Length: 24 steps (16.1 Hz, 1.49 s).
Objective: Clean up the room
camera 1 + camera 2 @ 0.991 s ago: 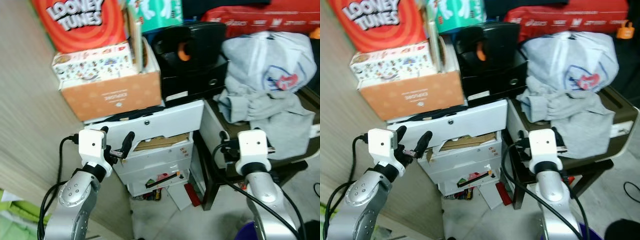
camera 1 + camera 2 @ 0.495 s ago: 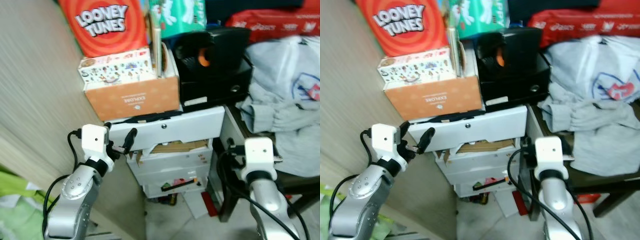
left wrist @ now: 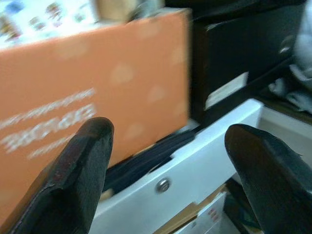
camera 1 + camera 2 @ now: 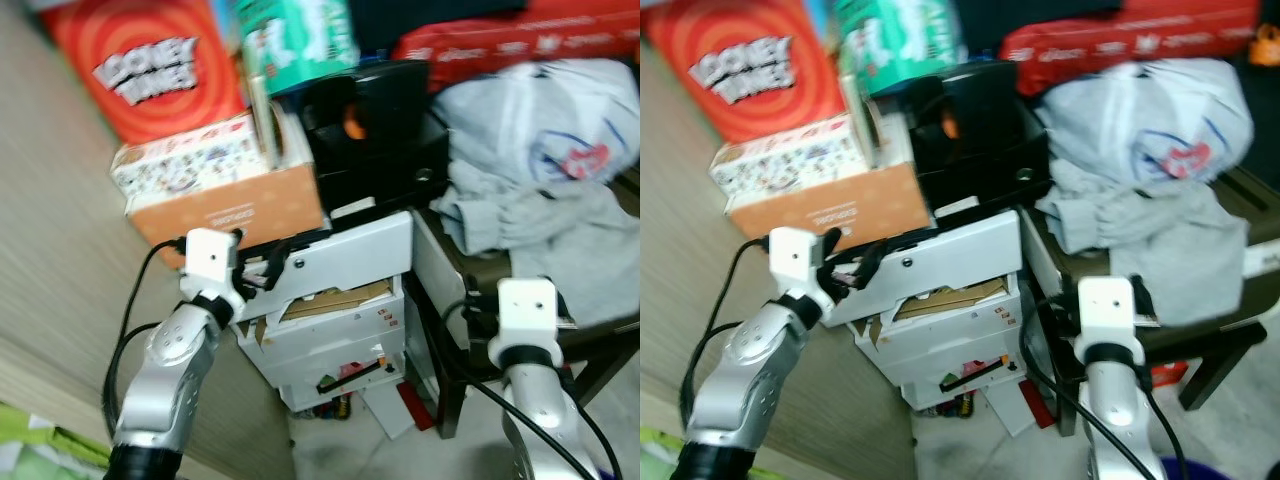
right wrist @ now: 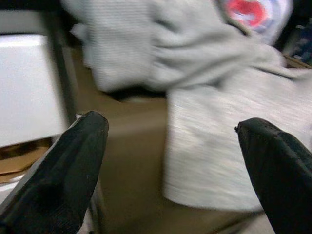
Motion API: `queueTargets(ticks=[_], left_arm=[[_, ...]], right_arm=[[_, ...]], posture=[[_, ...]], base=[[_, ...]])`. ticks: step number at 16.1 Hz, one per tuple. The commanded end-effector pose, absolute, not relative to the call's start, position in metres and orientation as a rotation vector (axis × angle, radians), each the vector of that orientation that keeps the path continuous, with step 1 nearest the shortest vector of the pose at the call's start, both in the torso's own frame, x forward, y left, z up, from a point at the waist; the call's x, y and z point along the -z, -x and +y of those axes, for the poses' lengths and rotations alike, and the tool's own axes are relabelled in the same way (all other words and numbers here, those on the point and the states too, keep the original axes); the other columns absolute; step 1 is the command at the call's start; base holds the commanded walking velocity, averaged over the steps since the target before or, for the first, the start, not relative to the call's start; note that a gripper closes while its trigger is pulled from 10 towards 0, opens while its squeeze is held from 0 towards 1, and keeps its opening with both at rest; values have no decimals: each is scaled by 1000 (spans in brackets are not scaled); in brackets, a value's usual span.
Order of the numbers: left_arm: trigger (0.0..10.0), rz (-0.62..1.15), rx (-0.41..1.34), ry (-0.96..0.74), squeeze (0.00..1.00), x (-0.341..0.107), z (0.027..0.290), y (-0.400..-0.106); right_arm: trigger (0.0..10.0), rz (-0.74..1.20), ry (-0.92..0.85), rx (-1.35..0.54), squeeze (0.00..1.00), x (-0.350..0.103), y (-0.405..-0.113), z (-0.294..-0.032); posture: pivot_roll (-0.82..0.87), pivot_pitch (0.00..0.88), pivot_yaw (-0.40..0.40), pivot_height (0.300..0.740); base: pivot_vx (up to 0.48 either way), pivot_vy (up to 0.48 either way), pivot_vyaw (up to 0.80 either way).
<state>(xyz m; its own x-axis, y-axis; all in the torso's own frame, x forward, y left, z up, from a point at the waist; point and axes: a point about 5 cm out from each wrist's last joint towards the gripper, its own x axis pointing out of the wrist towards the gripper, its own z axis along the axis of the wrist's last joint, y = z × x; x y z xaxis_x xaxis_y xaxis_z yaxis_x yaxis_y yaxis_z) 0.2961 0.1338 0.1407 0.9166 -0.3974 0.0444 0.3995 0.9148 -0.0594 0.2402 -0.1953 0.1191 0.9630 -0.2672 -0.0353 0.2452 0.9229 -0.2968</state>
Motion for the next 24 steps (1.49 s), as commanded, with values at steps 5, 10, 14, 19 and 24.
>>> queueTargets(ticks=[5, 10, 14, 19, 24], left_arm=[[10000, -26, 331, 37, 0, -135, 149, -297], [10000, 5, 277, 36, 0, -125, 156, -283], [10000, 58, 217, 50, 0, -109, 169, -253], [10000, 59, 196, 75, 0, -108, 160, -241], [10000, 65, 208, 79, 0, -108, 157, -241]], right_arm=[[10000, 52, 286, 242, 0, -124, -240, -191], [10000, 91, 254, 165, 0, -118, -246, -182], [10000, 166, 264, 69, 0, -104, -244, -173], [10000, 159, 295, 34, 0, -111, -253, -178], [10000, 175, 298, 31, 0, -109, -246, -180]], posture=[[-327, 49, 208, 740], [-275, 59, 165, 740], [-219, 68, 93, 740], [-215, 80, 54, 740], [-229, 98, 61, 740]], base=[[0, 0, 0], [0, 0, 0], [0, 0, 0], [0, 0, 0], [0, -52, 0]])
